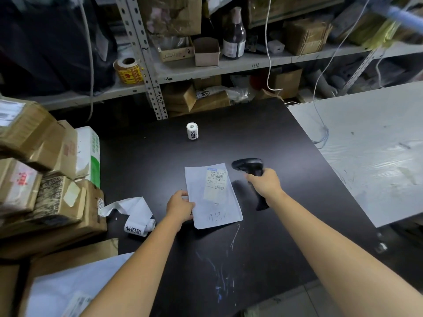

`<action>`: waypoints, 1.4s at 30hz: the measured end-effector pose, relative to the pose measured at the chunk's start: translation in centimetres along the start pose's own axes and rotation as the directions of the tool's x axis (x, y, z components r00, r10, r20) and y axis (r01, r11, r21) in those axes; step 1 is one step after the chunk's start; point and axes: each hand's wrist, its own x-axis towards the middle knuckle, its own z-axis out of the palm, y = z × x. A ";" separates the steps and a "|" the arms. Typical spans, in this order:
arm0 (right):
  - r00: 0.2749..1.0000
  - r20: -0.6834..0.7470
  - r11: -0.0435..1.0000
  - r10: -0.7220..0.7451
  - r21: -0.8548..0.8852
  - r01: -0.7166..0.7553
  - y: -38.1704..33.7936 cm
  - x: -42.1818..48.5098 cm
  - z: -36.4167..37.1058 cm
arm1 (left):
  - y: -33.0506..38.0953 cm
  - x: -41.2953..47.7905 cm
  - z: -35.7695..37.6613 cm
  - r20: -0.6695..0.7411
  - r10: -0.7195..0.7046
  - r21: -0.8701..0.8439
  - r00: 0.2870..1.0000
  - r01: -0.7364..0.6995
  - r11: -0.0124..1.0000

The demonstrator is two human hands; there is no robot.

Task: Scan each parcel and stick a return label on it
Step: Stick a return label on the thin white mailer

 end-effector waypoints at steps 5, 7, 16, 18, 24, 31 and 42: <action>0.997 0.042 0.996 0.060 0.067 -0.063 4.3 0.7 -1.9 | -1.0 -0.3 -0.5 -0.010 -0.016 0.001 1.000 0.016 1.000; 0.994 0.065 0.993 0.085 0.081 -0.090 5.4 0.8 -2.3 | -1.3 -0.6 -0.6 -0.003 -0.018 0.016 1.000 0.018 1.000; 0.994 -0.007 0.945 0.107 -0.310 -0.104 6.0 1.6 -3.4 | -2.9 -1.1 -0.1 -0.035 -0.035 0.032 0.999 0.036 0.999; 0.995 -0.042 0.898 0.092 -0.428 -0.101 5.2 1.5 -3.6 | -3.0 -1.2 -0.3 -0.052 -0.030 0.070 0.998 0.033 0.997; 0.971 -0.128 0.808 -0.204 -0.581 0.093 1.1 -0.5 -1.6 | -2.1 -1.9 -3.8 -0.112 0.079 0.202 0.991 -0.055 0.978; 0.901 0.297 0.767 -0.316 -0.480 0.427 -4.5 -4.6 8.0 | -3.8 -3.1 -12.2 -0.276 0.197 0.286 0.941 -0.115 0.951; 0.791 0.602 0.745 -0.108 -0.478 0.465 -3.1 -10.6 23.7 | -10.8 -2.0 -17.9 -0.214 0.155 0.346 0.964 -0.073 0.935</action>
